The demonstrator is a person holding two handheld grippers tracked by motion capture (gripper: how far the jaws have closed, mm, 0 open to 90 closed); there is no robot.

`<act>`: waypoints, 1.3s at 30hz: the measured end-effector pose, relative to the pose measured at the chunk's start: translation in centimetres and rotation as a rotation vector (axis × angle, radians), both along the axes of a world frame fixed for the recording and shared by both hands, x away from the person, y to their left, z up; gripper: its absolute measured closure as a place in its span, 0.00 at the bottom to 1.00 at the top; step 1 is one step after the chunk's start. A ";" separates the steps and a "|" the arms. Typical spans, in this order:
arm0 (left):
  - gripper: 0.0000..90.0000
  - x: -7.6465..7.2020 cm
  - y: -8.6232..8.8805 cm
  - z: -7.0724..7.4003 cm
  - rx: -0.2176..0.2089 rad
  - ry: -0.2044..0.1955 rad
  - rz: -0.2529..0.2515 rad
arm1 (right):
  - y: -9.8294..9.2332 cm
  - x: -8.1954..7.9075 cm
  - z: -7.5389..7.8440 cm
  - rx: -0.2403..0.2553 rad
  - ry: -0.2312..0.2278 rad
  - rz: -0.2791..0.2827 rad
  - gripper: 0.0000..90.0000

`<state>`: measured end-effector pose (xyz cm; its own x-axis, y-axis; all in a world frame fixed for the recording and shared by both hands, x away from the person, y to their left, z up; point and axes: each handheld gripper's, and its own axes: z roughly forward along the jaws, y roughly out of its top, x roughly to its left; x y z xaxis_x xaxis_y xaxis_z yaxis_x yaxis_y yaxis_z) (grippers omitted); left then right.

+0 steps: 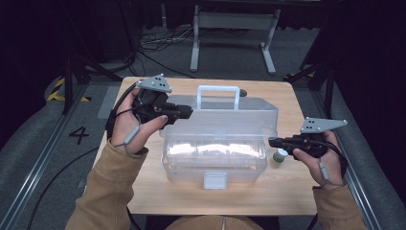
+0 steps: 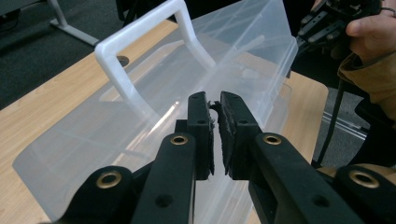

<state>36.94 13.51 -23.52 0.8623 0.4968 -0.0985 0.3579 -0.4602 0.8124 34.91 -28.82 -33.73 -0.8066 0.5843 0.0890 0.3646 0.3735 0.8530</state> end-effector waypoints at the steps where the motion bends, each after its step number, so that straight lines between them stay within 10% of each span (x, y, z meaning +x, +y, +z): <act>1: 0.93 -0.1 0.1 -0.1 -0.001 0.000 -0.001 | 0.0 0.0 0.1 0.007 -0.003 -0.007 1.00; 24: 0.95 -2.4 -0.2 -3.1 0.009 0.029 -0.037 | 0.3 1.1 1.0 0.115 -0.071 -0.125 1.00; 39: 0.95 -1.4 1.2 -6.0 0.005 0.009 0.121 | 0.4 1.6 1.2 0.163 -0.082 -0.156 1.00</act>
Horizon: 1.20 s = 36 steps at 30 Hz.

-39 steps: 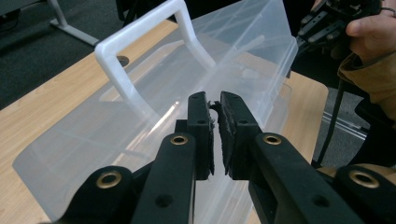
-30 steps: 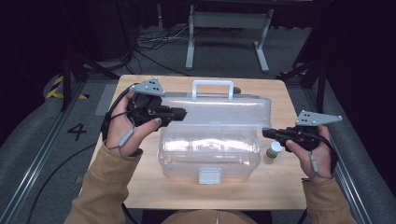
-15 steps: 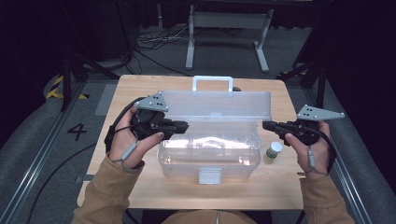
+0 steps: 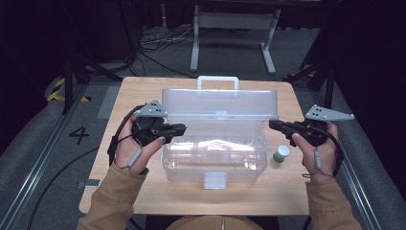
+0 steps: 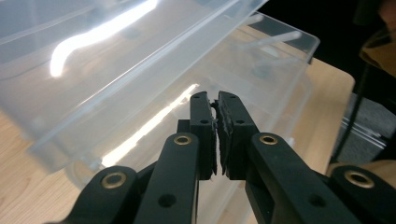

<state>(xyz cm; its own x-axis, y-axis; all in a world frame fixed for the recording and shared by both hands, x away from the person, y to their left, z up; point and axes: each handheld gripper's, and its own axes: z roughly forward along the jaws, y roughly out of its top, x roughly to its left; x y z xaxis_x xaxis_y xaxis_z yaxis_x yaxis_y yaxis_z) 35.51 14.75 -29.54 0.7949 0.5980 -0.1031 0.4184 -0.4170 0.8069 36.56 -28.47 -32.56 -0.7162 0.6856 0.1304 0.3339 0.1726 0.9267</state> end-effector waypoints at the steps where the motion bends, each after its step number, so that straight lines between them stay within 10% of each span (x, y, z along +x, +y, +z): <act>1: 0.95 0.0 0.0 0.0 0.000 0.000 0.000 | 0.0 0.0 0.0 0.000 0.001 0.002 1.00; 33: 1.00 2.6 2.9 -1.9 -0.107 -0.028 0.133 | 0.0 0.1 -0.4 0.007 0.021 0.004 1.00; 36: 1.00 2.6 2.9 -1.8 -0.109 -0.032 0.135 | -0.1 0.1 -0.5 0.028 0.057 0.010 0.89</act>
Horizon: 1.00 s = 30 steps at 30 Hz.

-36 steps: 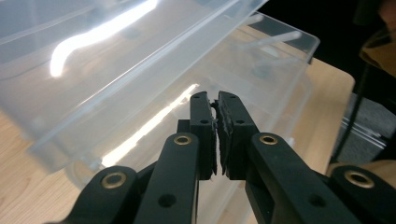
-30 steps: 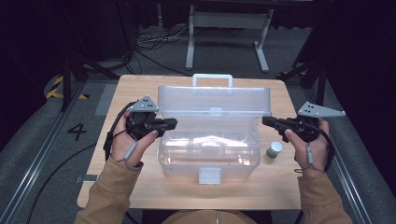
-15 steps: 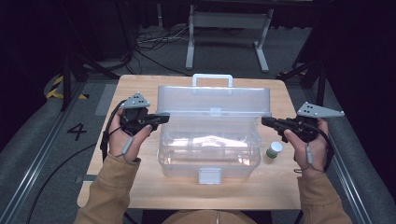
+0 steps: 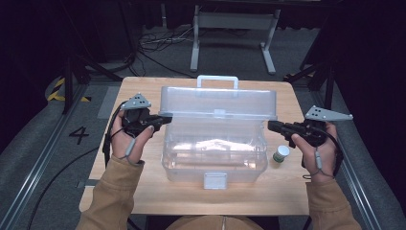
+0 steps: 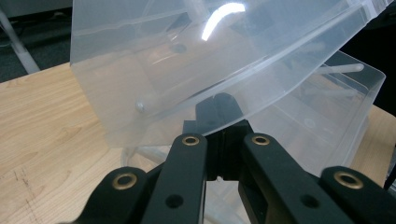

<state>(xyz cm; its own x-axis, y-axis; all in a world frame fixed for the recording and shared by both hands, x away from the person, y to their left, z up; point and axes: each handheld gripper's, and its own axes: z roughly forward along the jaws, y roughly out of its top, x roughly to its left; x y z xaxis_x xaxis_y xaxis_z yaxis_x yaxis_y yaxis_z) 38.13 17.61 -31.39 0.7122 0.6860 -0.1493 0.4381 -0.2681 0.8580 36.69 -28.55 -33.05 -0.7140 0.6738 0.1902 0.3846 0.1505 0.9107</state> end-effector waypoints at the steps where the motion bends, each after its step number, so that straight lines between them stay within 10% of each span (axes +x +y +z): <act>1: 1.00 0.0 0.0 0.0 0.002 -0.003 0.001 | 0.1 0.0 -0.1 0.000 0.030 -0.001 0.84; 11: 1.00 0.4 0.1 0.2 -0.004 -0.009 0.001 | 0.3 -0.1 -0.5 -0.115 0.059 -0.081 0.62; 16: 1.00 0.8 0.0 0.3 -0.011 -0.016 0.002 | -0.5 -0.4 -0.3 -0.191 -0.031 -0.153 0.44; 30: 1.00 1.7 0.2 0.7 -0.030 -0.027 0.003 | 0.4 0.0 -0.3 -0.162 -0.142 -0.249 0.38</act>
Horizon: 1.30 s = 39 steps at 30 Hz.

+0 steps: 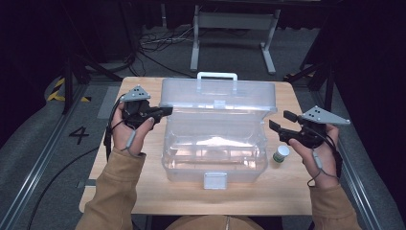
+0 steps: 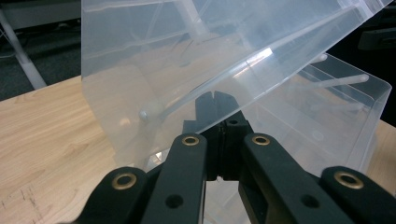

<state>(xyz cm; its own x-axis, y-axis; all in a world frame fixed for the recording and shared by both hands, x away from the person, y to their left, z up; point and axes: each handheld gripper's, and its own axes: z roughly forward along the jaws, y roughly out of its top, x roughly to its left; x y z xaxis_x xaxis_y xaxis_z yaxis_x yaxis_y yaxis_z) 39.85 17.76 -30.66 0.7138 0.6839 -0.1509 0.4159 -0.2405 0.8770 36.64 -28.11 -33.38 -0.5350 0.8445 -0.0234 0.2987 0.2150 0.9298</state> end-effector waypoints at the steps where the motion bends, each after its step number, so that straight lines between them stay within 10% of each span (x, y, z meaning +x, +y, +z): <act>1: 1.00 0.1 0.0 0.0 -0.005 0.001 0.000 | 0.1 0.0 0.0 0.005 -0.002 -0.004 0.37; 25: 0.99 0.9 -0.1 0.4 -0.001 -0.011 0.002 | 3.7 3.0 0.6 0.023 -0.073 -0.159 0.36; 39: 0.99 0.9 -0.1 0.3 0.002 -0.012 -0.002 | 4.7 4.1 1.0 0.066 -0.112 -0.266 0.66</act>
<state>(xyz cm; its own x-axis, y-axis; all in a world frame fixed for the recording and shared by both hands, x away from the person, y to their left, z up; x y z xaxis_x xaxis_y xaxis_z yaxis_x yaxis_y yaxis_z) 40.70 17.65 -30.31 0.7166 0.6831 -0.1411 0.4051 -0.2428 0.8815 40.70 -23.41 -32.38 -0.2916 0.9565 -0.0098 0.2315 0.0805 0.9695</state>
